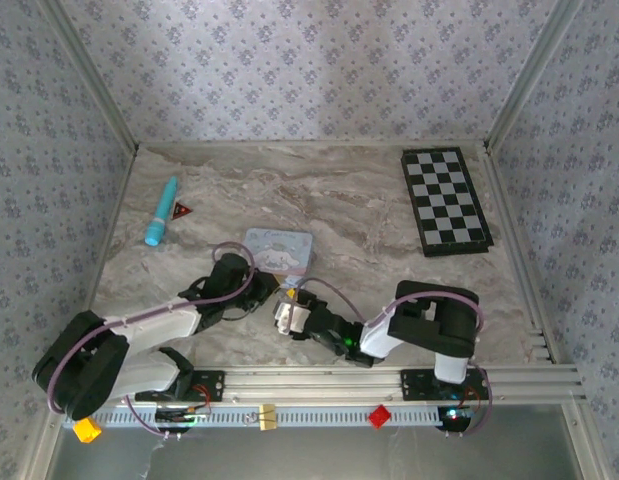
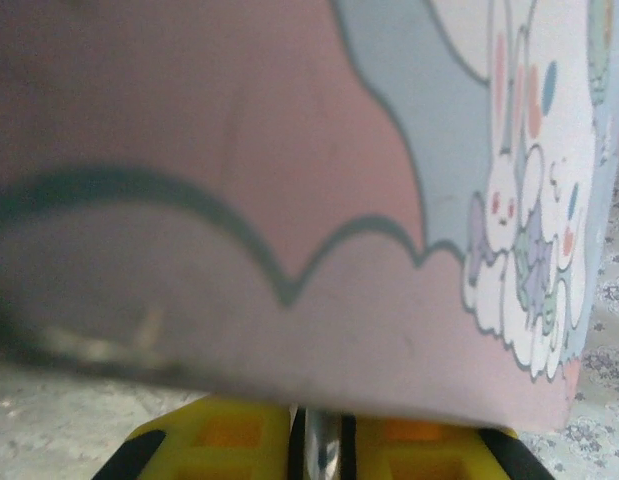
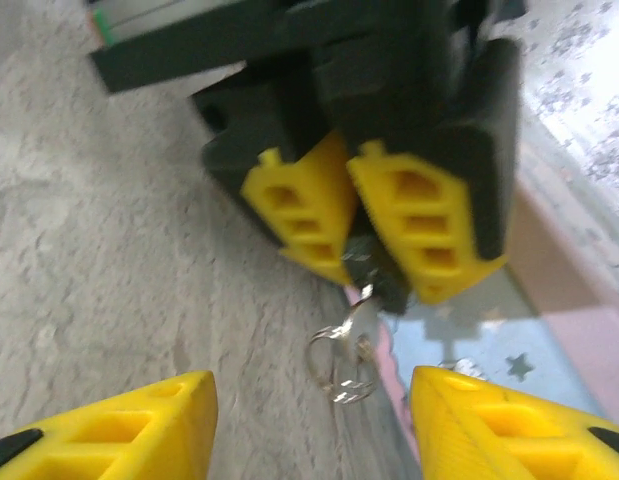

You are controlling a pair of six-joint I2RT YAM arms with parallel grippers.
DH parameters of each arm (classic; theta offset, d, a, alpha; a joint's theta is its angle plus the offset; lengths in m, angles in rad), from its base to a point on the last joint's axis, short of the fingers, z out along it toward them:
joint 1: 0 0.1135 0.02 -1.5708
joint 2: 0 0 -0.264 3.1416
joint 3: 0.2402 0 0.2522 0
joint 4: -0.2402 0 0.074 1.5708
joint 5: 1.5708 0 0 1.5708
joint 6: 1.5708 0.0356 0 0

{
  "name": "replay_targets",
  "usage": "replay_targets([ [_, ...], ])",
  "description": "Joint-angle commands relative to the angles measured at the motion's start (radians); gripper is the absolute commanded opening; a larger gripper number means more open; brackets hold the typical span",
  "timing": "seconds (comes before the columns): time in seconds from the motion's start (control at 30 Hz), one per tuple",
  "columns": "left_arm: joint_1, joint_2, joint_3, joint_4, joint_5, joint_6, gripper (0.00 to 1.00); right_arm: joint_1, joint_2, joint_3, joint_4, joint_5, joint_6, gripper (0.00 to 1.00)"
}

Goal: Unlock the padlock with the key

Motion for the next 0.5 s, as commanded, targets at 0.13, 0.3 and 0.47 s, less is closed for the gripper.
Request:
replay_targets([
  [0.13,0.014,-0.041,-0.028,0.009,0.036,-0.007,0.00,0.009,0.046,0.015,0.151,0.052,0.017,0.43],
  [0.3,0.016,-0.051,-0.029,0.008,0.041,-0.004,0.00,0.018,0.060,0.015,0.161,0.053,0.042,0.36],
  [0.47,0.017,-0.050,-0.032,0.020,0.045,-0.009,0.00,0.031,0.082,0.023,0.173,0.079,0.041,0.33],
])
